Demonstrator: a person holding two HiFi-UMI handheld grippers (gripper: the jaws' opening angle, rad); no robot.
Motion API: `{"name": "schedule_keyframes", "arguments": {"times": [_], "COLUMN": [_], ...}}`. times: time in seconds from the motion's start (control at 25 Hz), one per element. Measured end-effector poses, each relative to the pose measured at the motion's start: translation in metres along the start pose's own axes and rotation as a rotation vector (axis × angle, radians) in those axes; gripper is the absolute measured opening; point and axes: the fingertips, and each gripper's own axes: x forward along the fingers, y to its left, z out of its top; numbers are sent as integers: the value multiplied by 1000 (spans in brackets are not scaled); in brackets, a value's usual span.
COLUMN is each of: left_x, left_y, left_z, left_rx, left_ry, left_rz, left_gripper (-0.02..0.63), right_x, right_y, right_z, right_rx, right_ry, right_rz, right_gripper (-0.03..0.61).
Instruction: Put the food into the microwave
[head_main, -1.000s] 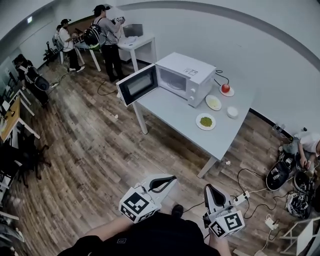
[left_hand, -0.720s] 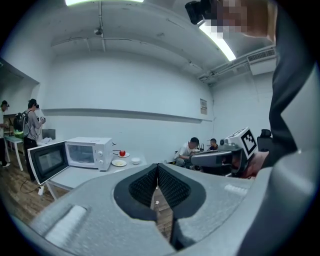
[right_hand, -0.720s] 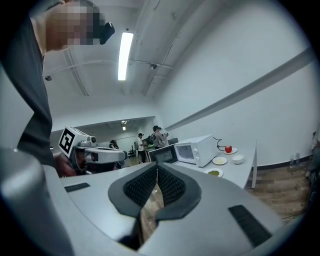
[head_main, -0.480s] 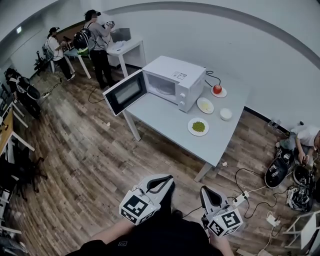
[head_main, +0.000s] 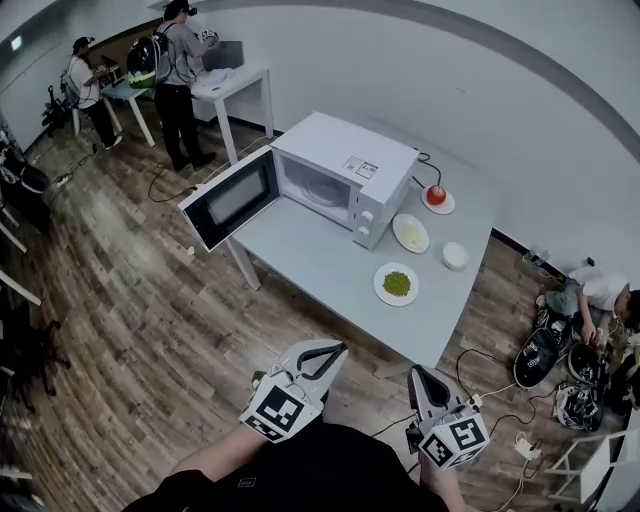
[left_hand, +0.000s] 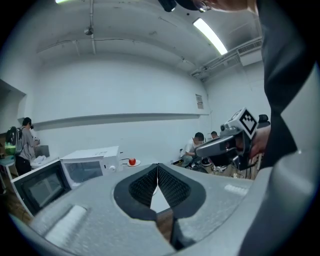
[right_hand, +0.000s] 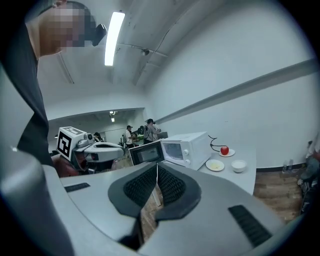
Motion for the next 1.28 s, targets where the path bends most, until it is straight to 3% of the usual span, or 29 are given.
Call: {"name": "schedule_keyframes", "arguments": {"times": [0.4, 0.52, 0.92, 1.16, 1.28], "left_x": [61, 80, 156, 199, 218], "left_y": [90, 96, 104, 106, 110], "left_z": [-9, -12, -32, -48, -60], "left_rx": [91, 106, 151, 138, 174], "left_ry": [48, 61, 174, 262, 304], "left_rz": [-120, -148, -188, -176, -172], "left_gripper": [10, 11, 11, 11, 11], "right_x": [95, 108, 134, 139, 145], "right_y": [-35, -49, -119, -170, -193], "right_z": [27, 28, 18, 2, -13], "right_rx": [-29, -57, -343, -355, -387], "right_ry": [36, 66, 220, 248, 292], "right_rz": [-81, -100, -102, -55, -46], "right_gripper": [15, 15, 15, 15, 15]}}
